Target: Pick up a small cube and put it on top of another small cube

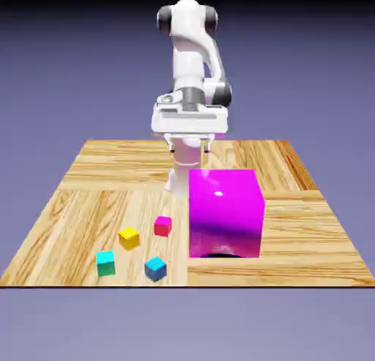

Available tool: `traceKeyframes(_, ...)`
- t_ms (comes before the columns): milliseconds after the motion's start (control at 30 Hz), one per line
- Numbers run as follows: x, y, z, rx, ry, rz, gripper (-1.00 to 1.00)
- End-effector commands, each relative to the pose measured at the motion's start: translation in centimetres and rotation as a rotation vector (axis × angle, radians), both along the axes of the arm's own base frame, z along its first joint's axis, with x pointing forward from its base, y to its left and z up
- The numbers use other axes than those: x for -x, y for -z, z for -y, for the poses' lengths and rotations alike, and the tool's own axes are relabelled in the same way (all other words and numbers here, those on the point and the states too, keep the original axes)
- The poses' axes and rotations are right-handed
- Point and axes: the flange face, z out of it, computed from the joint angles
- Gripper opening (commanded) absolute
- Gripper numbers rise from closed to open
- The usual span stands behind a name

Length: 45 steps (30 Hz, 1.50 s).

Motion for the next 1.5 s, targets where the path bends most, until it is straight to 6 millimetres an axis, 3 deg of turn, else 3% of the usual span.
traceKeyframes(0, -0.5, 1.2, 0.7, 0.023, -0.021, -0.046, 0.0)
traceKeyframes(167, -2.4, 7.9, 4.3, 0.13, -0.141, -0.282, 0.0)
traceKeyframes(300, -2.8, 13.4, 7.4, 0.206, -0.25, -0.475, 0.0)
traceKeyframes(467, -1.8, 20.0, 11.7, 0.284, -0.398, -0.723, 0.0)
traceKeyframes(633, 0.6, 25.4, 16.3, 0.336, -0.548, -0.967, 0.0)
traceKeyframes(667, 0.6, 25.4, 16.3, 0.337, -0.548, -0.967, 0.0)
traceKeyframes(867, 1.6, 32.2, 17.2, 0.337, -0.548, -0.967, 0.0)
traceKeyframes(900, 1.6, 32.3, 17.2, 0.337, -0.548, -0.967, 0.0)
traceKeyframes(933, 1.6, 32.3, 17.2, 0.337, -0.548, -0.967, -1.0)
traceKeyframes(967, 1.6, 32.3, 17.2, 0.337, -0.548, -0.967, -1.0)
traceKeyframes(1167, 0.6, 25.5, 16.3, 0.337, -0.548, -0.967, -1.0)
traceKeyframes(1467, 5.6, 21.9, 7.8, 0.46, -0.865, -0.908, -1.0)
